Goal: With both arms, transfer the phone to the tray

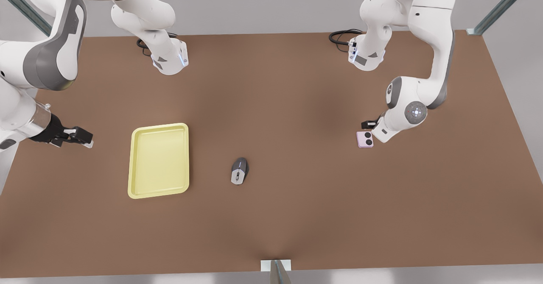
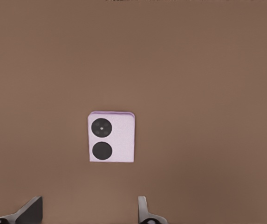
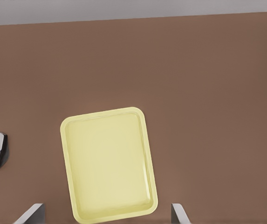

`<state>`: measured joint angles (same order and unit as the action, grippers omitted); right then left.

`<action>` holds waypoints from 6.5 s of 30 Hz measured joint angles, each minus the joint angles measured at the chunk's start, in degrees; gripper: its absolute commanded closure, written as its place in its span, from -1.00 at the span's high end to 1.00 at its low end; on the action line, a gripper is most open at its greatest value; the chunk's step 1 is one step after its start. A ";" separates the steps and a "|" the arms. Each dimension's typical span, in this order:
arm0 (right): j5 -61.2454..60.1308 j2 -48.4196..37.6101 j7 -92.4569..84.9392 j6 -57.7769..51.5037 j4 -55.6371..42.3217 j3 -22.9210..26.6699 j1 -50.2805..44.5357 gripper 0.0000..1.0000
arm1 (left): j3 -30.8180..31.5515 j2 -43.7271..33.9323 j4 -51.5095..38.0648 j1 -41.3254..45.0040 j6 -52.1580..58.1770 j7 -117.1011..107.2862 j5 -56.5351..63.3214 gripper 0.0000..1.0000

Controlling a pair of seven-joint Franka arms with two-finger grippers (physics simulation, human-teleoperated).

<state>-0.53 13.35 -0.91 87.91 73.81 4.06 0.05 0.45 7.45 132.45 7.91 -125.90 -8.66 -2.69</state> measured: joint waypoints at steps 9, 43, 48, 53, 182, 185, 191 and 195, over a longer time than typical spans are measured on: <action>0.25 -2.56 -0.06 -2.52 0.22 1.22 0.81 1.00 | -0.06 3.33 5.79 0.26 -18.57 -2.16 -0.38 1.00; -0.20 -1.91 0.01 -3.59 0.13 1.55 0.42 1.00 | -0.19 11.57 8.46 1.93 -29.80 2.24 0.40 0.68; -0.22 -1.86 0.02 -3.59 0.13 1.55 0.39 1.00 | -0.19 12.05 8.46 1.94 -30.33 2.77 0.42 0.62; -0.22 -1.86 0.02 -3.60 0.13 1.55 0.39 1.00 | -0.32 11.21 7.87 1.95 -30.23 3.08 0.52 0.59; 10.82 48.84 78.40 36.92 -11.31 -16.97 -32.57 0.68 | 0.16 7.11 -52.80 -1.49 41.49 15.83 6.61 1.00; 10.80 48.87 78.34 36.98 -11.29 -16.97 -32.58 0.60 | 0.13 7.11 -52.80 -1.51 41.49 15.90 6.61 1.00; 10.73 48.65 78.19 36.98 -11.34 -16.97 -32.63 0.60 | 0.13 7.11 -52.80 -1.55 41.49 16.02 6.55 1.00; 10.55 46.66 77.91 36.73 -10.31 -16.97 -31.86 0.60 | 0.08 7.11 -52.87 -1.58 41.49 16.08 6.53 1.00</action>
<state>10.01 60.01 77.00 124.63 63.51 -12.91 -31.81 0.53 14.57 79.58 6.33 -84.41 7.42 3.84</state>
